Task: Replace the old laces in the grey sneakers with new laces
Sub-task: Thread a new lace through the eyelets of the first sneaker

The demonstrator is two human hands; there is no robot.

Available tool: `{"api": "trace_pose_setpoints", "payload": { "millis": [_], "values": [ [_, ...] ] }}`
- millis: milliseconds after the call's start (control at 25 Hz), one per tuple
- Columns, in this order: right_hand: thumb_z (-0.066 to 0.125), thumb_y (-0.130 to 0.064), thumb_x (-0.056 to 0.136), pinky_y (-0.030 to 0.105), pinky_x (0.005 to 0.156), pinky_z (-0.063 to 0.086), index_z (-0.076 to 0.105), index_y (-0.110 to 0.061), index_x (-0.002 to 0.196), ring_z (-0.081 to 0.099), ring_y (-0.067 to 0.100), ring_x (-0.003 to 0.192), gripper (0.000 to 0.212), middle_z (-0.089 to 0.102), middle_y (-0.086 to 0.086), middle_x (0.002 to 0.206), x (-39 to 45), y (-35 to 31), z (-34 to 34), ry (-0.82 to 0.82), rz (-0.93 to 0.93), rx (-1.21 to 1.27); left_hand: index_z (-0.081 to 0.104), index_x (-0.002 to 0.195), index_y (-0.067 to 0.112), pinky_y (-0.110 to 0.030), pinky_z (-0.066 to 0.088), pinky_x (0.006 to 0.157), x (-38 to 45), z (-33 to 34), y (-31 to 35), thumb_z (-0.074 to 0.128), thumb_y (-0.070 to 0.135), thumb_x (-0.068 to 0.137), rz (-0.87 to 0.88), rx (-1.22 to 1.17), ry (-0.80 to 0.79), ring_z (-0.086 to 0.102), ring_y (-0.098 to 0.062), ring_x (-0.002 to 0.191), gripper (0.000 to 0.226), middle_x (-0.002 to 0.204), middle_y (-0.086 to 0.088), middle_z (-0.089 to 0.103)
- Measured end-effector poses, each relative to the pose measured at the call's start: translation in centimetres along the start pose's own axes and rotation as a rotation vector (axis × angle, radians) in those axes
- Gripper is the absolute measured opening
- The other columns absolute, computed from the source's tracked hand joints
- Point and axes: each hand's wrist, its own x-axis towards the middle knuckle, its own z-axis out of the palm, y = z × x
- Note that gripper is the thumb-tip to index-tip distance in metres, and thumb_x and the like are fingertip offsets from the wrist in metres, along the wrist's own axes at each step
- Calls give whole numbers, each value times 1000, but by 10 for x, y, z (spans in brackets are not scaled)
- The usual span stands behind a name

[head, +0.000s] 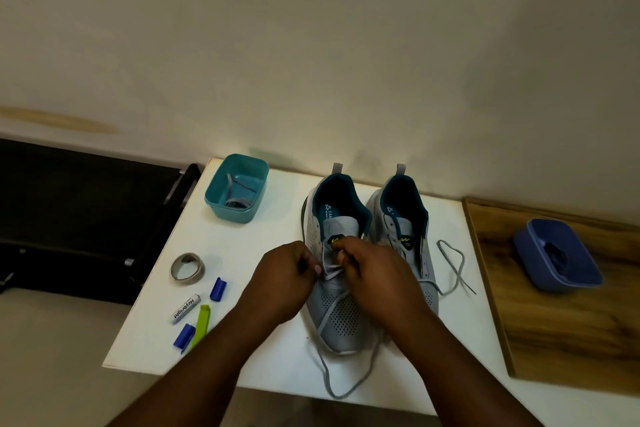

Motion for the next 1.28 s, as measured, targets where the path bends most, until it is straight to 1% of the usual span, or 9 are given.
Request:
{"api": "trace_pose_setpoints", "payload": {
  "millis": [240,400,520,600,760,1000,1080,1200,1280],
  "values": [
    [49,-20,102,27,81,48,68,-24,121,64,14,95,28,73,-2,108,1,8,-15,-103,41,-43,61,92,0,-33,61,64,-11,-45,6,59,-5,94,-498,-530,-52,70,-28,71,6,86,-20,74],
    [50,-20,100,32,88,53,69,-25,120,65,14,98,28,73,-2,111,0,6,-12,-132,58,50,63,98,9,-43,63,81,3,-61,-20,66,13,89,-395,-632,578,75,-26,88,10,95,-8,74],
    [53,-25,100,33,92,53,69,-30,123,64,14,104,28,73,-5,114,-2,3,-11,-132,38,42,54,105,9,-28,58,66,7,-43,-3,45,6,102,-261,-1108,522,71,-13,72,11,96,-7,67],
    [63,-33,97,33,91,54,68,-33,121,64,8,102,24,71,-10,114,-6,2,-11,-113,64,144,56,101,15,-22,46,55,6,-25,7,46,11,103,-138,-775,342,57,-7,58,10,89,-3,65],
    [81,-37,83,30,83,57,45,-35,119,62,8,101,50,50,-12,124,-27,-6,-5,67,149,238,51,111,28,-13,41,67,4,14,-9,64,31,97,131,11,50,60,0,81,20,90,12,63],
    [76,-35,86,37,81,58,63,-22,107,69,16,88,27,73,-1,99,-46,0,5,-370,445,207,54,98,19,-28,37,65,8,15,-9,62,43,97,5,86,133,59,-13,81,25,84,5,62],
    [73,-24,89,32,65,56,72,-10,95,67,16,69,15,77,7,87,-41,-2,-17,-573,460,326,57,94,18,-28,37,71,6,13,-5,62,41,97,-57,26,103,59,-15,85,24,85,5,61],
    [66,-21,99,22,52,37,71,-6,101,48,11,53,16,72,12,82,-37,-18,-65,-875,278,831,64,84,16,-27,41,69,4,11,2,64,36,97,-146,-143,33,62,-16,81,24,83,2,66],
    [62,-19,99,22,57,39,72,-12,108,51,11,59,15,70,13,90,-33,-27,-77,-743,191,1265,69,80,14,-23,44,59,4,9,4,65,28,98,-195,-252,-51,61,-14,68,23,76,-2,69]
  ]
}}
